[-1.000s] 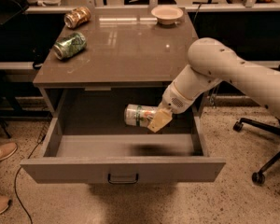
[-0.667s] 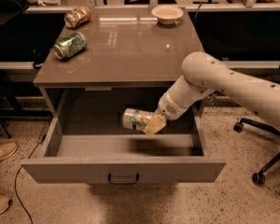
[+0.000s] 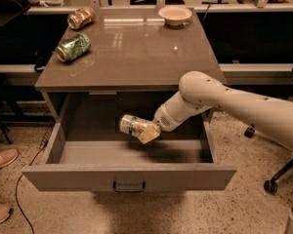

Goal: Place 7up can into top drawer

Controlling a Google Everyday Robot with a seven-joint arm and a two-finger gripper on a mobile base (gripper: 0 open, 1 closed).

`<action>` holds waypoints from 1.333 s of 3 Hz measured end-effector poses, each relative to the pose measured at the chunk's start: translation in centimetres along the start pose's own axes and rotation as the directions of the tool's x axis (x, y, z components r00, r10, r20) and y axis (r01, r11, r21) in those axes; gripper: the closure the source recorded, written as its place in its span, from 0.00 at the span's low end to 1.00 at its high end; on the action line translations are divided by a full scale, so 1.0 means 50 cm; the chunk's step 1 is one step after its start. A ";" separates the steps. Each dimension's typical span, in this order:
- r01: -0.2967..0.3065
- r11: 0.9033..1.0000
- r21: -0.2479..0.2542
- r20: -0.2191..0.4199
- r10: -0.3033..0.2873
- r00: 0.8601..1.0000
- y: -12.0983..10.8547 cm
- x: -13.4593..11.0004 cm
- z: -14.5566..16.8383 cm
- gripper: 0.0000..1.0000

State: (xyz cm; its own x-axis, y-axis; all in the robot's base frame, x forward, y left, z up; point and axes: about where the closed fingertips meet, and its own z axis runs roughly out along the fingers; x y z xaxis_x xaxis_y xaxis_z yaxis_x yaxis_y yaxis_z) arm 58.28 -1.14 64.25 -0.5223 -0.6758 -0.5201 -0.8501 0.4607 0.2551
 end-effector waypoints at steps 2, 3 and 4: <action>-0.018 1.000 0.003 0.033 0.017 0.999 -0.006 -0.010 0.023 0.05; -0.039 0.999 0.021 0.038 0.039 0.999 -0.008 0.008 0.008 0.00; -0.099 0.991 0.086 0.053 0.094 0.994 -0.006 0.055 -0.050 0.00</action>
Offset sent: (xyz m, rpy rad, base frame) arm 0.0092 0.0051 -0.0068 0.0426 -0.0152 -0.0441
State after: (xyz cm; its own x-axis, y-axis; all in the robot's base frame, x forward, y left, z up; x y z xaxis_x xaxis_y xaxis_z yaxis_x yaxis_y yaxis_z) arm 56.96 -4.58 64.80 -0.5959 -0.5981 -0.5359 -0.7855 0.5731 0.2337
